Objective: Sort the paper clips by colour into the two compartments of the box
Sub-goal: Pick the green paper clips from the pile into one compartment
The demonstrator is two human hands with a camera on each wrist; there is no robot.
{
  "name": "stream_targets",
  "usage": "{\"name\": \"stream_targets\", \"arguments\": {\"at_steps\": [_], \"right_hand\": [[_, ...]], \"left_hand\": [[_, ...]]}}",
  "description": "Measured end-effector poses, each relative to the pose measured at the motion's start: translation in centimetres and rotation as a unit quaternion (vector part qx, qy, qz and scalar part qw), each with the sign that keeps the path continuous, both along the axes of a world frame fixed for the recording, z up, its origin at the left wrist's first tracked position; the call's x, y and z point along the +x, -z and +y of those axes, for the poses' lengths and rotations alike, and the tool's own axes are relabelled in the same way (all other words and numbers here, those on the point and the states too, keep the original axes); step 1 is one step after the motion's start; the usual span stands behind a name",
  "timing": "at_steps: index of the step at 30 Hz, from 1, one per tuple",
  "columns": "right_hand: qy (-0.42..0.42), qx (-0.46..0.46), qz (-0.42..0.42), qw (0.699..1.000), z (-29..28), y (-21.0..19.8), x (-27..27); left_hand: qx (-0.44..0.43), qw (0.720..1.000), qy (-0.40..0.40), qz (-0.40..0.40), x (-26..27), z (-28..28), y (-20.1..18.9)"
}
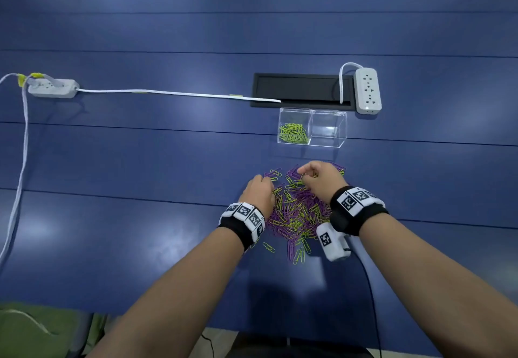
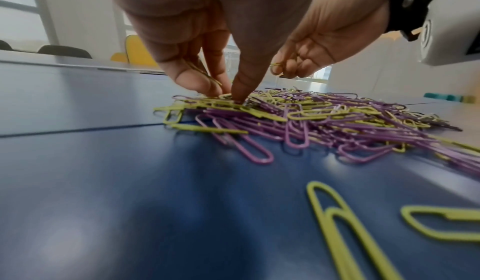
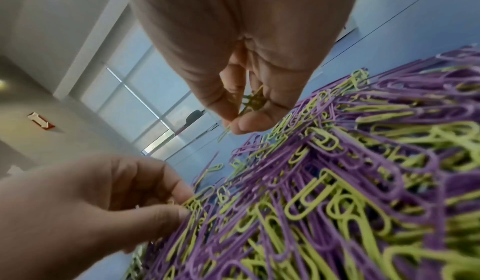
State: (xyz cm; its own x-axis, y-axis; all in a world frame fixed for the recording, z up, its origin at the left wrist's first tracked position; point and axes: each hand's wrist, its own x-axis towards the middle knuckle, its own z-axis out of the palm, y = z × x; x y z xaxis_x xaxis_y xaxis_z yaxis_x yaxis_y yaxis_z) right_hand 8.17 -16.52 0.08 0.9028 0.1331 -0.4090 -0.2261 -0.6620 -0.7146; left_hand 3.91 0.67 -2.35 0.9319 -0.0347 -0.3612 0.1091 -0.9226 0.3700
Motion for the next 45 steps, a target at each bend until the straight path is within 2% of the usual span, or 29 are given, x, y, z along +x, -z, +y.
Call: {"name": "stream_targets", "arguments": {"at_steps": [3, 8, 12, 18, 21, 29, 33, 36, 41, 45], "right_hand": [[-0.006, -0.021, 0.0, 1.0, 1.1, 0.3, 0.0], [-0.032, -0.088, -0.021, 0.995, 2.6, 0.8, 0.1], [-0.101, -0.154, -0.032, 0.982, 2.9, 1.4, -0.3], [-0.111, -0.17, -0.023, 0.979, 3.4, 1.1, -0.7], [-0.105, -0.16, -0.012, 0.981, 3.7, 1.0, -1.1], [-0.037, -0.067, 0.037, 0.996, 0.8, -0.5, -0.6], [0.011, -0.001, 0.054, 0.998, -1.8, -2.3, 1.2], [0.041, 0.019, 0.045, 0.998, -3.2, -4.0, 3.4], [0.06, 0.01, 0.016, 0.998, -3.1, -5.3, 8.5], [0.051, -0.024, -0.023, 0.998, -0.7, -5.6, 11.4]], "left_hand": [[0.007, 1.0, -0.002, -0.007, 0.1, 0.0, -0.2], [-0.06, 0.996, -0.071, -0.003, 0.2, 0.9, -0.6], [-0.145, 0.974, -0.176, -0.013, 0.1, 1.8, -0.8], [-0.24, 0.942, -0.235, -0.018, 0.9, 2.6, -1.4], [-0.287, 0.93, -0.229, -0.018, 2.2, 2.4, -2.2], [-0.315, 0.935, -0.164, -0.007, 7.8, 1.0, -5.3], [-0.302, 0.941, -0.148, -0.034, 11.2, -0.3, -6.5], [-0.211, 0.969, -0.109, -0.069, 14.2, -1.8, -6.7], [-0.101, 0.993, -0.033, -0.042, 16.3, -3.4, -5.9], [-0.088, 0.995, -0.018, -0.049, 15.8, -3.0, -5.5]]}}
